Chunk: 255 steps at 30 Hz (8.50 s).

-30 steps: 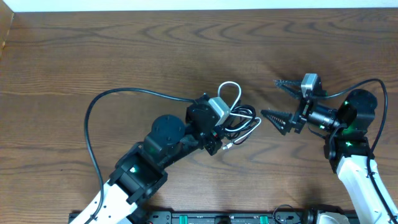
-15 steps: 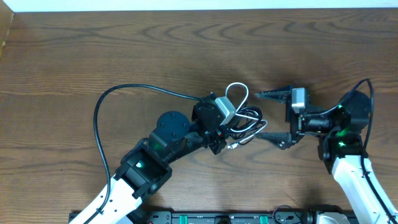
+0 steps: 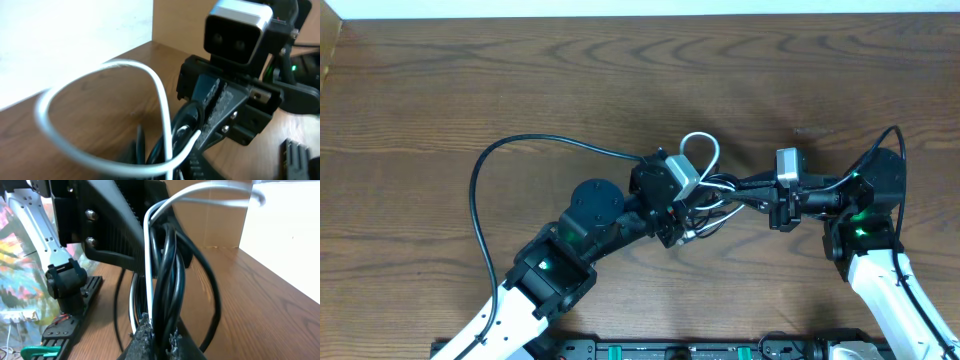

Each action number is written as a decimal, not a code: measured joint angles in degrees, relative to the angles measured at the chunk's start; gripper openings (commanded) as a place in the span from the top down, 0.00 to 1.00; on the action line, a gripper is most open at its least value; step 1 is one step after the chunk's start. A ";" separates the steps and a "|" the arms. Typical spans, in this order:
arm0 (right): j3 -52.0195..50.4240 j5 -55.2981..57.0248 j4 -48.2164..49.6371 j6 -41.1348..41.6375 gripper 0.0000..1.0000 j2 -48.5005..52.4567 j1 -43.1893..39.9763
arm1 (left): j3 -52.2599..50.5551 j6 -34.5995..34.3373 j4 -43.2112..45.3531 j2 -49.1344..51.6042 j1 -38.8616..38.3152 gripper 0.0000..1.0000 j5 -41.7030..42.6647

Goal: Untangle cables

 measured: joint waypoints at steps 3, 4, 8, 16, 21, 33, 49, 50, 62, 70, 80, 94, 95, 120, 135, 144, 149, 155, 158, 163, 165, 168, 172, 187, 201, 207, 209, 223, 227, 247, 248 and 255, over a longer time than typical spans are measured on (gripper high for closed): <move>0.00 1.75 0.04 0.83 0.99 0.00 -0.04 | 0.00 -0.13 -0.24 0.00 0.00 0.45 -0.04; -0.02 2.71 0.07 1.49 0.99 0.00 -0.20 | 0.00 -0.22 -0.33 0.00 0.00 0.43 -0.07; -0.09 6.99 2.73 6.49 0.99 0.00 -1.70 | 0.00 -0.42 -1.57 0.00 0.04 0.36 -0.09; -0.37 13.09 18.51 24.41 0.99 0.11 -5.44 | 0.00 -0.46 -3.74 0.00 0.02 0.34 -0.07; -0.42 16.72 25.92 36.24 0.99 0.15 -5.60 | 0.02 -0.46 -5.68 0.00 0.02 0.35 -0.07; -0.44 21.84 31.76 50.58 0.99 0.15 -5.60 | 0.02 -0.44 -7.45 0.00 0.02 0.34 -2.51; -0.44 23.06 39.15 60.24 0.99 0.33 -2.64 | 0.81 -2.16 8.44 10.01 0.02 0.28 -10.29; -0.44 23.06 39.95 60.39 0.99 0.33 -2.12 | 0.81 -3.32 8.52 11.54 0.02 0.28 -10.36; -0.44 23.30 42.88 60.70 0.99 0.33 -1.22 | 0.98 -10.32 5.18 18.93 -0.04 0.29 9.31; -0.44 23.63 42.86 61.07 0.99 0.33 -1.18 | 1.57 -12.26 -18.47 19.37 -0.50 0.45 14.91; -0.44 23.63 42.86 61.16 0.99 0.33 -2.14 | 1.73 -12.02 -40.33 19.37 -0.50 0.66 1.97; -0.44 23.89 42.77 61.13 0.99 0.33 -7.26 | 1.70 -12.15 -55.91 19.37 -0.50 0.76 -17.27; -0.44 23.89 42.77 61.13 0.99 0.33 -7.54 | 1.70 -12.22 -55.98 19.37 -0.50 0.76 -17.66; -0.44 16.28 36.54 56.81 0.99 0.31 -26.71 | 1.70 -13.94 -58.14 19.37 1.77 0.89 -22.29; -0.50 11.87 11.15 37.16 0.99 0.42 -36.00 | 1.73 -19.41 -53.55 19.39 19.74 0.92 -25.92; -0.46 13.64 1.22 27.82 0.99 0.42 -36.63 | 1.73 -23.39 -50.14 19.52 30.01 0.92 -27.08; -0.44 17.05 -7.30 22.08 0.99 0.42 -36.72 | 1.73 -24.68 -49.92 19.54 32.92 0.92 -27.52; -0.44 19.80 -11.26 18.62 0.99 0.42 -36.72 | 1.73 -24.90 -49.79 19.56 33.75 0.92 -27.50; -0.44 20.41 -11.65 17.88 0.98 0.42 -36.72 | 1.73 -24.96 -49.77 19.56 33.75 0.93 -27.50; -0.44 20.72 -13.94 17.40 0.90 0.42 -36.72 | 1.73 -25.11 -49.75 19.56 33.75 0.73 -27.47; -0.44 20.81 -15.30 16.79 0.85 0.42 -36.57 | 1.73 -25.46 -49.55 19.56 33.75 0.48 -26.93; -0.44 21.11 -17.03 15.37 0.72 0.42 -35.30 | 1.73 -25.53 -48.41 19.56 33.75 0.31 -25.31; -0.44 21.73 -17.88 13.79 0.57 0.42 -31.56 | 1.73 -25.92 -47.74 19.56 33.75 0.28 -23.37; -0.44 26.49 -18.08 10.12 0.34 0.42 -16.22 | 2.51 -21.11 -46.66 9.11 33.75 0.28 -17.84; -0.44 29.33 -14.53 6.47 0.36 8.09 -5.73 | 3.08 -20.92 -44.44 -6.49 33.75 0.28 -14.40; -0.44 29.81 -7.06 5.77 0.43 14.82 0.39 | 3.10 -20.50 -41.57 -6.84 33.75 0.28 -6.75; -0.42 30.91 -5.53 5.60 0.46 17.20 2.32 | 3.10 -20.46 -41.51 -6.84 33.73 0.28 -4.79; -0.42 44.54 -4.48 5.25 0.67 26.21 10.01 | 3.10 -19.91 -42.38 -5.03 33.75 0.21 -1.75; -0.42 48.13 -5.35 5.22 0.67 26.25 10.78 | 3.10 -19.91 -42.93 -2.95 33.75 0.21 -1.75; -0.42 55.76 -17.18 16.13 0.57 26.88 11.72 | 3.10 -19.91 -43.36 0.46 33.75 0.12 -1.70; -0.42 55.91 -17.38 16.74 0.57 26.88 11.72 | 3.10 -19.91 -43.36 0.46 33.75 0.03 -1.70; -0.42 56.57 -19.52 18.62 0.57 26.88 11.72 | 3.10 -19.91 -43.39 0.46 33.75 0.02 -1.55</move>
